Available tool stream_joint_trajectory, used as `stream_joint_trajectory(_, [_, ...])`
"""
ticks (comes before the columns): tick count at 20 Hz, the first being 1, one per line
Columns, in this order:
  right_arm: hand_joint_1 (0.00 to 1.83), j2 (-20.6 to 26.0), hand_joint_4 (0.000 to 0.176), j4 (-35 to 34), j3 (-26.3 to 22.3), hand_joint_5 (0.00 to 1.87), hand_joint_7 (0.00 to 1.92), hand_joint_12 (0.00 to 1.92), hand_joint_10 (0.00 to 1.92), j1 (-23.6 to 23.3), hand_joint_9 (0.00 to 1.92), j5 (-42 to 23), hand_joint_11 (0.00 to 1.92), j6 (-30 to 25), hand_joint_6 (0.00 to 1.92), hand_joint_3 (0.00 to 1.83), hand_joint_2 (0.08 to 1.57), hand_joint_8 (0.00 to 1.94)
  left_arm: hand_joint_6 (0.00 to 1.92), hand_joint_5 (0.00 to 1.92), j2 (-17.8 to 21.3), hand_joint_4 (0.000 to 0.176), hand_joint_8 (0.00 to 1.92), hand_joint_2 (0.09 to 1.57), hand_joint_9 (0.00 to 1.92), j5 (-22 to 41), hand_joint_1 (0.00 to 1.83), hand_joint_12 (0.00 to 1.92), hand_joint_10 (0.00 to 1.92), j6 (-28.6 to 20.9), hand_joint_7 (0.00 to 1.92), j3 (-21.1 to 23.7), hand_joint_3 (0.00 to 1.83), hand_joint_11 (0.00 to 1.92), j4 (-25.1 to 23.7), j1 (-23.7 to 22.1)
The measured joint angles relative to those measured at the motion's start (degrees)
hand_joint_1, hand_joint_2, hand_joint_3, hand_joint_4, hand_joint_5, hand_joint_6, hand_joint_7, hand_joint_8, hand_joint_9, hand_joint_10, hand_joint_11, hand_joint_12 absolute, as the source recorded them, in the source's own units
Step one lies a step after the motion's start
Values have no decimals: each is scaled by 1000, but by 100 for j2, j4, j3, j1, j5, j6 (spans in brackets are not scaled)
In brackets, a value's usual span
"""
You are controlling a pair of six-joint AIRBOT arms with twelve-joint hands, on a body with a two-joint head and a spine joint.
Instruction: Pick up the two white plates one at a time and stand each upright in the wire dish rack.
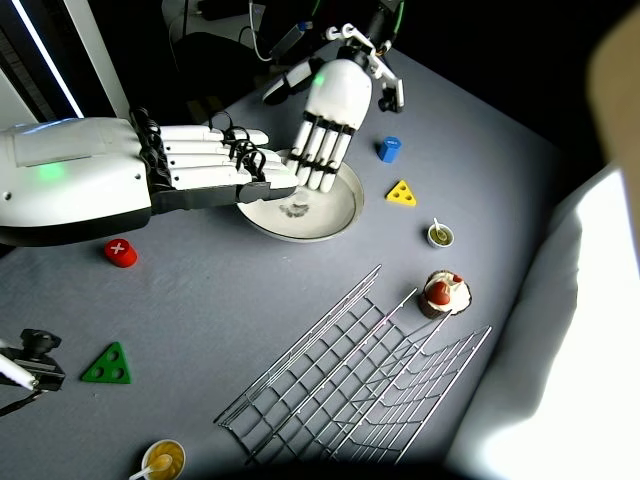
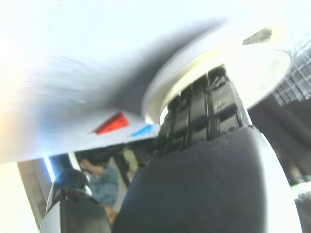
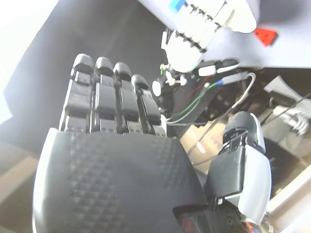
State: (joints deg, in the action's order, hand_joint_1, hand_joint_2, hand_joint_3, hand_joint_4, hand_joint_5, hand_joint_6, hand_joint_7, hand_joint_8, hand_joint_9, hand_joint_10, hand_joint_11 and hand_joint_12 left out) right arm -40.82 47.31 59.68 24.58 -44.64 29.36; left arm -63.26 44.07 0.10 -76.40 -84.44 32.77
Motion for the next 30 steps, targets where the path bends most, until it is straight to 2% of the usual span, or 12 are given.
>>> stream_joint_trajectory(4, [0, -59, 0, 52, 0, 23, 71, 11, 7, 61, 81, 15, 78, -11, 8, 5, 954, 8, 2, 65, -184, 0, 2, 839, 60, -208, 0, 0, 0, -2, 79, 249, 0, 37, 20, -146])
stream_joint_trajectory(7, [0, -181, 0, 101, 35, 3, 69, 8, 5, 83, 79, 85, 72, -15, 0, 7, 962, 6, 4, 65, -229, 0, 3, 833, 68, -164, 0, 11, 5, 0, 73, 267, 0, 58, -33, -129])
stream_joint_trajectory(9, [57, -254, 0, 142, 114, 12, 87, 30, 13, 142, 105, 223, 126, -17, 4, 4, 964, 10, 0, 55, -227, 0, 1, 834, 63, -85, 0, 5, 2, 2, 70, 245, 0, 47, -24, -92])
stream_joint_trajectory(12, [118, -289, 0, 125, 166, 0, 80, 16, 4, 146, 94, 402, 99, -15, 0, 0, 957, 4, 8, 75, -214, 0, 5, 841, 71, -15, 0, 7, 4, 2, 82, 192, 2, 51, -35, -70])
stream_joint_trajectory(21, [115, -284, 0, 214, 94, 25, 90, 20, 7, 144, 99, 393, 115, -15, 8, 0, 957, 10, 9, 77, -72, 0, 11, 844, 78, 129, 0, 15, 10, -13, 83, -26, 3, 73, 205, -35])
stream_joint_trajectory(24, [53, -284, 0, 221, 96, 3, 74, 15, 6, 144, 87, 385, 107, -13, 1, 1, 964, 6, 2, 66, -66, 0, 7, 849, 75, 118, 0, 11, 6, -17, 81, -26, 4, 65, 234, -39])
stream_joint_trajectory(30, [137, -282, 0, 221, 96, 39, 97, 14, 10, 144, 94, 382, 112, -15, 8, 0, 949, 11, 8, 86, -39, 0, 7, 839, 74, 50, 0, 9, 3, -15, 89, -31, 0, 64, 238, -39])
